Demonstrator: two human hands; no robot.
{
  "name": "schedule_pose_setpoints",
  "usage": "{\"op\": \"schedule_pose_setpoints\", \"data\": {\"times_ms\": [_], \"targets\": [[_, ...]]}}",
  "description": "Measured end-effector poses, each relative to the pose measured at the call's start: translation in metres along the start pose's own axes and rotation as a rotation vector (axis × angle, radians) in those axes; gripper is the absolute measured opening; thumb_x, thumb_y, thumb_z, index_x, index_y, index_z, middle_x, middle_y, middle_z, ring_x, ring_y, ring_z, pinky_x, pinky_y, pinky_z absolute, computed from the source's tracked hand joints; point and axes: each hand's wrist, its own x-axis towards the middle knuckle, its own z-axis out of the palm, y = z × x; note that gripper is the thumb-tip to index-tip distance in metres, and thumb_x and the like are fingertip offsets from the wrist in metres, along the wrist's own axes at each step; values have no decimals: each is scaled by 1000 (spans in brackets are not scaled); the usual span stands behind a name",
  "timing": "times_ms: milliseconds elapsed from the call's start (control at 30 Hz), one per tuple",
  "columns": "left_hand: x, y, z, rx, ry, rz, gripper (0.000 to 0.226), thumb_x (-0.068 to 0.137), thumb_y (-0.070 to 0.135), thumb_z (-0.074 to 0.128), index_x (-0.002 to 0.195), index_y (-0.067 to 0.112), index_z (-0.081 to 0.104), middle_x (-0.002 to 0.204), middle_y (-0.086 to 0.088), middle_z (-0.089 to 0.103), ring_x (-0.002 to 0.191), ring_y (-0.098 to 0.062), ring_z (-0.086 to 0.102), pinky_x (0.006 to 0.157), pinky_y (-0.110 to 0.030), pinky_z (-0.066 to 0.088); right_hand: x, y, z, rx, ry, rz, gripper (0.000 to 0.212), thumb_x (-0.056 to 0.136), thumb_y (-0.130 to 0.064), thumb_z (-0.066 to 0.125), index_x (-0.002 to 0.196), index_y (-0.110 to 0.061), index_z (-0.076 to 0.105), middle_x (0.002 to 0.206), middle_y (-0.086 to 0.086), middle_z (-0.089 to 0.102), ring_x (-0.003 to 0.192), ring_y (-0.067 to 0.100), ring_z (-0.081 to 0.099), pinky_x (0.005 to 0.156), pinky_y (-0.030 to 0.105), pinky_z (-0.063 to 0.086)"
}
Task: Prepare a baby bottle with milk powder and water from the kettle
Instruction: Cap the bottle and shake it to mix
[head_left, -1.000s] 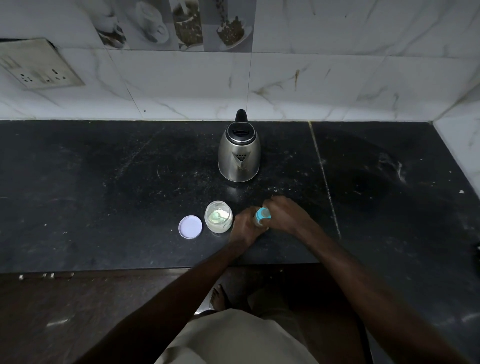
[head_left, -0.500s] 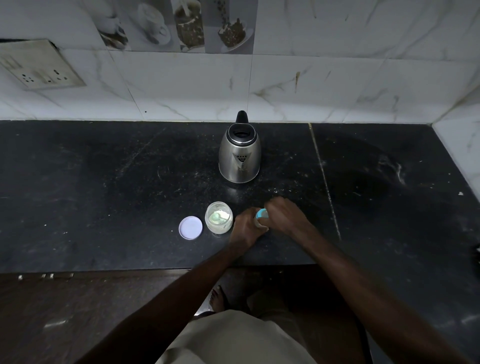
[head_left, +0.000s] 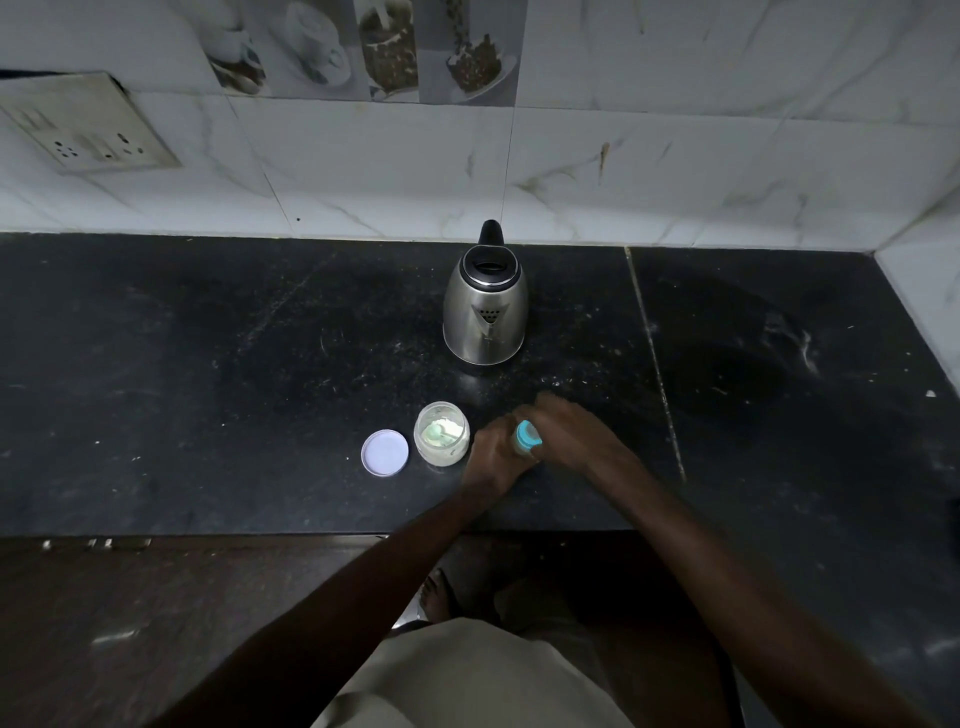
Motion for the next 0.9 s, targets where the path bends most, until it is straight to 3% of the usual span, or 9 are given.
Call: {"op": "schedule_pose_setpoints", "data": {"times_ms": [100,200,233,367,500,667,900], "targets": [[-1,0,1,-35,8,-11,35,80,3,88,109,-7,71,112,-21,74,107,-29,73,95,-42,58,-1,-2,1,-10,-9,-27,32,97,-26,67,127,-13,67,121,12,58,108,32,67,90,41,54],[-3,-2,0,-23,19,12,38,79,10,91,111,4,72,112,-11,76,97,-15,72,81,-13,54,1,-1,-1,-44,9,41,42,93,-33,72,128,-10,67,124,14,63,109,34,68,89,39,52],[-3,-3,0,-19,16,25,40,78,11,91,112,5,72,112,-10,76,96,-11,71,80,-9,51,0,-1,-1,-60,7,51,44,93,-34,72,129,-11,67,125,14,64,109,34,68,89,39,52],[-3,0,-1,9,15,51,39,79,10,90,111,-3,70,111,-17,75,104,-27,73,91,-35,58,-3,-1,5,-20,-2,11,46,95,-28,70,138,-16,62,125,15,59,109,35,67,91,42,55],[-3,0,-1,15,21,23,39,78,14,92,110,3,71,108,-11,76,100,-20,73,80,-15,53,1,1,6,-81,-9,47,47,95,-37,71,135,-13,64,128,14,63,113,33,67,96,40,53],[-4,1,-1,71,9,28,41,82,19,89,116,6,69,113,-10,75,103,-21,72,89,-35,57,3,-8,13,-53,40,167,45,95,-37,71,128,-6,65,123,17,68,110,38,69,89,40,52],[-6,4,0,133,36,42,33,87,14,80,116,3,69,111,-10,75,100,-17,69,83,-23,48,2,-25,26,4,127,332,28,97,-29,68,116,-9,72,117,13,73,108,34,72,87,41,56]]}}
